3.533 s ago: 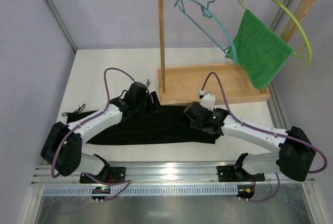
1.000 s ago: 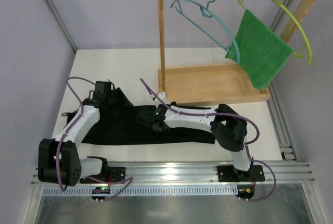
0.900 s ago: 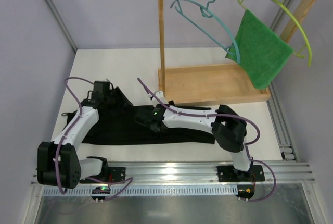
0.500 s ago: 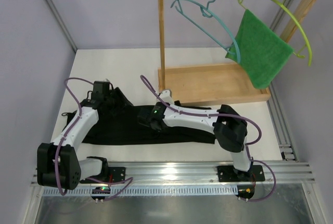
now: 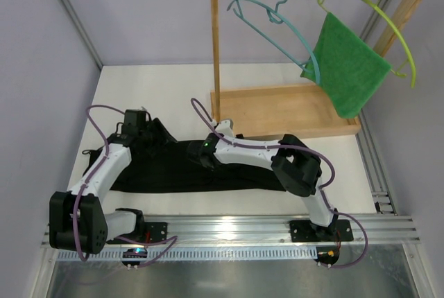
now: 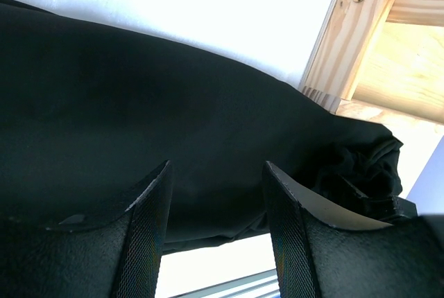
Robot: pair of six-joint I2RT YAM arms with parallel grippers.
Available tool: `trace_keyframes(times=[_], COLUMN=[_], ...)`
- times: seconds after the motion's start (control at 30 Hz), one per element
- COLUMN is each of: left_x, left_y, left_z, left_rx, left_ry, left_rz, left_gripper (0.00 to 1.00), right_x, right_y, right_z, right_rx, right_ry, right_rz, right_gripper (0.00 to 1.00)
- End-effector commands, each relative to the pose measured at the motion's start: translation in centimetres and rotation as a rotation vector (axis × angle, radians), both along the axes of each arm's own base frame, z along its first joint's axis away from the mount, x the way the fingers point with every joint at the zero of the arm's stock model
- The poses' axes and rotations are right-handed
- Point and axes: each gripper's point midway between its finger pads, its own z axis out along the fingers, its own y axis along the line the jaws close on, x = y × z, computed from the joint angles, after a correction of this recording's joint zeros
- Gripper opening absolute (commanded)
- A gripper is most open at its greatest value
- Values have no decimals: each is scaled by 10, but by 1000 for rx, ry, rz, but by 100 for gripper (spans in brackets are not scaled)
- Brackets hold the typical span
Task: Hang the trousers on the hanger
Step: Fold the trousers
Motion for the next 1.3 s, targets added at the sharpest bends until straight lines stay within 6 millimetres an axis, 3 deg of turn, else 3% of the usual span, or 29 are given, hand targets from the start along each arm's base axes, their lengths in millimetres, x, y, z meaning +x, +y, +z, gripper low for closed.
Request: trace_keyframes(times=[0.0, 0.1, 0.3, 0.43, 0.5, 0.73, 0.83, 0.9, 0.93, 1.0, 1.07, 1.13, 1.17, 1.2, 1.27], left_x=[4, 5, 7, 6, 7, 6, 5, 2, 10, 5, 5, -5, -12, -14, -17], left_y=[1, 0, -1, -2, -1, -1, -6, -19, -37, -60, -84, -113, -128, -134, -147], left_z=[6, 5, 0, -4, -8, -21, -26, -26, -5, 9, 33, 48, 49, 49, 50], left_rx=[-10, -13, -17, -22, -17, -16, -44, -107, -195, -273, -333, -365, -368, -369, -397], left_ry=[-36, -32, -16, 0, 7, 37, 54, 34, -68, -134, -228, -278, -288, -289, -316], left_rz=[8, 5, 10, 14, 17, 21, 6, -39, -109, -186, -274, -387, -444, -463, -514], left_gripper=[55, 55, 54, 54, 54, 54, 53, 51, 51, 53, 55, 58, 59, 59, 60], right_x=[8, 8, 3, -3, -8, -12, -12, -14, -14, -18, -22, -21, -25, -27, -32], right_y=[4, -1, -6, 8, 10, 50, 47, 45, 43, 38, 40, 48, 44, 45, 48], right_z=[-2, -4, 13, 30, 33, 37, 32, 30, 31, 35, 31, 41, 35, 46, 43], right_rx=[29, 8, -29, 17, 19, 128, 90, 80, 83, 104, 156, 259, 276, 327, 404], right_ry=[-31, -19, 31, 47, 70, 96, 113, 116, 111, 105, 115, 82, 95, 77, 77], right_rz=[-11, -9, 85, 209, 249, 373, 352, 344, 336, 339, 368, 388, 384, 393, 408], right_gripper=[63, 49, 21, 5, 4, 4, 4, 4, 4, 4, 4, 4, 4, 4, 4])
